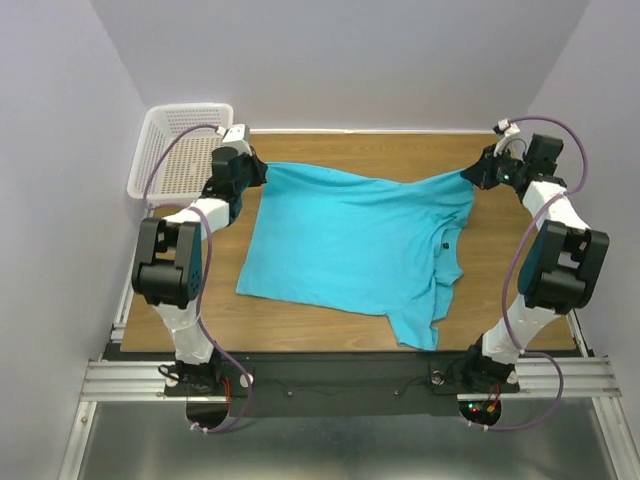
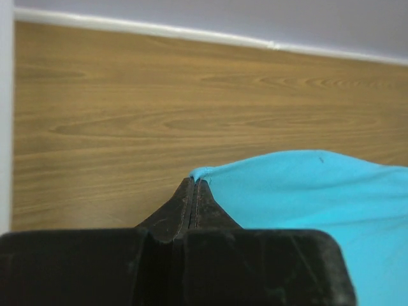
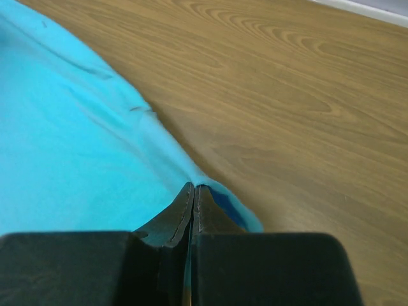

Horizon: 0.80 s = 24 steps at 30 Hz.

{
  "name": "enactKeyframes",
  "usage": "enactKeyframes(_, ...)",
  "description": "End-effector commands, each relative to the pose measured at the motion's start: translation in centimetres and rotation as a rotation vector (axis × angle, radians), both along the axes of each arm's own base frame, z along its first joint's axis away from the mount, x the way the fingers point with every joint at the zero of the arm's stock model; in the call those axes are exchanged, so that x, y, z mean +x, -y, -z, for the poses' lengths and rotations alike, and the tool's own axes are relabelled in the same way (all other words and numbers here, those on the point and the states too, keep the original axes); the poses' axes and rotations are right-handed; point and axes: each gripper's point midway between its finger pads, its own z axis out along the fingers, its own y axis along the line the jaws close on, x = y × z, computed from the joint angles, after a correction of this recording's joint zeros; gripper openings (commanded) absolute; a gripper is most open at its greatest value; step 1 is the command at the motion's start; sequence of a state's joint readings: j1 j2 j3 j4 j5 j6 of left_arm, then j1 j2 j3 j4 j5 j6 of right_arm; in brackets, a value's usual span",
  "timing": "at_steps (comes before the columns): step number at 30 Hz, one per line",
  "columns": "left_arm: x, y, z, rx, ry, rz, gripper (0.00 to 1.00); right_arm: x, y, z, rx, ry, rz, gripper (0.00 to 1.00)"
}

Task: Fold and stack the t-shirts
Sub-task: Flatten the tshirt out

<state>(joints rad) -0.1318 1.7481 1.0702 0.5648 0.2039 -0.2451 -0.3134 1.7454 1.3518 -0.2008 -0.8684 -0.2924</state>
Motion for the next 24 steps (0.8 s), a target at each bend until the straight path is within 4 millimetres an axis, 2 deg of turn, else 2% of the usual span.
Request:
enactKeyframes(1, 4.3, 0.1, -2.7, 0.047, 0.097, -0.052, 0.00, 3.8, -0.4, -1.6, -0.046, 0.216, -0.079, 0.01)
enactKeyframes(3, 5.0, -0.1, -1.6, 0.069, 0.067, -0.076, 0.00, 4.8, -0.8, -0.6, -0.040, 0.207, -0.086, 0.01)
enactKeyframes(4, 5.5, -0.3, -0.5, 0.078, 0.046, -0.088, 0.00, 5.6, -0.6, 0.6, -0.050, 0.195, -0.080, 0.01)
enactKeyframes(5, 6.0, -0.3, -0.8, 0.083, 0.045, -0.100, 0.00, 6.5, -0.6, 0.3, -0.059, 0.211, -0.078, 0.01)
enactKeyframes(6, 6.4, -0.7, 0.1, 0.097, 0.027, -0.120, 0.00, 7.3, -0.6, 1.5, -0.065, 0.196, -0.070, 0.01)
enactKeyframes(7, 6.7, -1.0, 0.1, 0.105, 0.024, -0.135, 0.00, 8.3, -0.6, 1.0, -0.083, 0.218, -0.064, 0.01)
enactKeyframes(9, 7.2, -1.2, 0.0, 0.110, 0.025, -0.148, 0.00, 9.5, -0.6, 1.1, -0.101, 0.229, -0.053, 0.01)
enactKeyframes(10, 7.5, -1.1, 0.0, 0.111, 0.019, -0.147, 0.00, 10.6, -0.8, 1.5, -0.116, 0.237, -0.050, 0.01)
enactKeyframes(11, 7.6, -1.7, 0.6, 0.125, 0.004, -0.179, 0.00, 10.8, -0.9, 2.3, -0.120, 0.225, -0.045, 0.01)
enactKeyframes(12, 7.8, -2.0, 0.7, 0.132, -0.005, -0.197, 0.00, 11.9, -1.1, 1.7, -0.139, 0.245, -0.032, 0.01)
enactKeyframes(16, 8.0, -2.7, 1.1, 0.136, -0.035, -0.234, 0.00, 14.1, -1.4, 1.4, -0.162, 0.273, -0.013, 0.00)
enactKeyframes(20, 8.6, -3.1, 1.3, 0.139, -0.057, -0.249, 0.00, 15.7, -1.4, 1.6, -0.182, 0.283, 0.016, 0.01)
enactKeyframes(21, 8.7, -3.4, 2.0, 0.148, -0.082, -0.261, 0.00, 16.1, -1.3, 2.0, -0.191, 0.279, 0.027, 0.01)
enactKeyframes(22, 9.1, -3.6, 1.5, 0.145, -0.077, -0.268, 0.00, 16.6, -1.1, 1.5, -0.193, 0.291, 0.037, 0.01)
enactKeyframes(24, 9.3, -3.8, 2.0, 0.150, -0.104, -0.273, 0.00, 17.0, -0.9, 1.2, -0.188, 0.293, 0.049, 0.00)
